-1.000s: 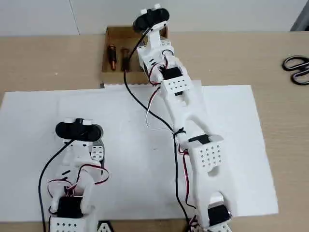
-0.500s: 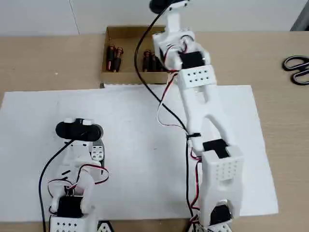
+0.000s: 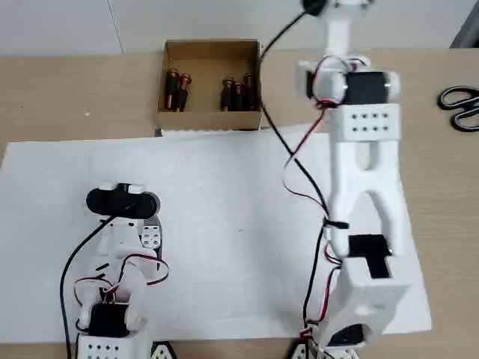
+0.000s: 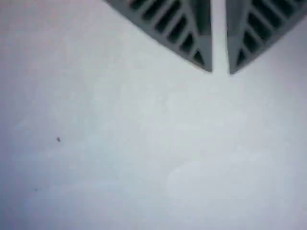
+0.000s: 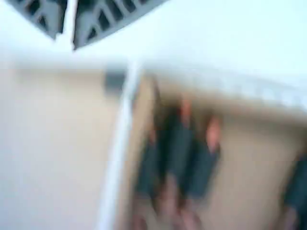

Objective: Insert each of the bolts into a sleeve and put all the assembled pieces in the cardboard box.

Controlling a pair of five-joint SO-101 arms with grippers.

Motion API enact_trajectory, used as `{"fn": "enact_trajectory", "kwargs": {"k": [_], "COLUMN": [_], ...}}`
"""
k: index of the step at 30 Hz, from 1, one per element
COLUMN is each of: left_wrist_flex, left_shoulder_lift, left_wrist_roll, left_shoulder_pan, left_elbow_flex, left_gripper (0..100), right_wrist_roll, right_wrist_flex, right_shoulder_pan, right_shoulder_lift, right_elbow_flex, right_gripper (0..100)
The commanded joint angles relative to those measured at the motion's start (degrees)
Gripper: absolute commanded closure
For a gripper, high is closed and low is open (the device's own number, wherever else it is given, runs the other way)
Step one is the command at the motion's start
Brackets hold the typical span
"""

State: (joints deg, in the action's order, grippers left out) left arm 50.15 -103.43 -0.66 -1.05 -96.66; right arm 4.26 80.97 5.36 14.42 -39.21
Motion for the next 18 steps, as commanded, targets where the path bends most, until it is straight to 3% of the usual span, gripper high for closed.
{"fn": "enact_trajectory", "kwargs": {"k": [1,11,18], "left_wrist_flex": [0.18,0.18,0.18], "left_shoulder_lift": [-0.44,-0.44,-0.44], "left_wrist_roll": [0.00,0.00,0.00], "left_shoulder_pan": [-0.18,-0.18,-0.18], "left_elbow_flex": [0.31,0.31,0.31], "left_gripper": [99,99,99], "right_wrist_roll": [2.64,5.54,5.45], "right_wrist_flex": [9.71,14.29,13.67], "right_shoulder_pan": [-1.19,-2.33,-2.15], "right_shoulder_lift": [-6.20,-14.64,-30.73], "right_elbow_flex": [-2.90,1.49,19.78], "right_gripper": [99.5,99.5,99.5]}}
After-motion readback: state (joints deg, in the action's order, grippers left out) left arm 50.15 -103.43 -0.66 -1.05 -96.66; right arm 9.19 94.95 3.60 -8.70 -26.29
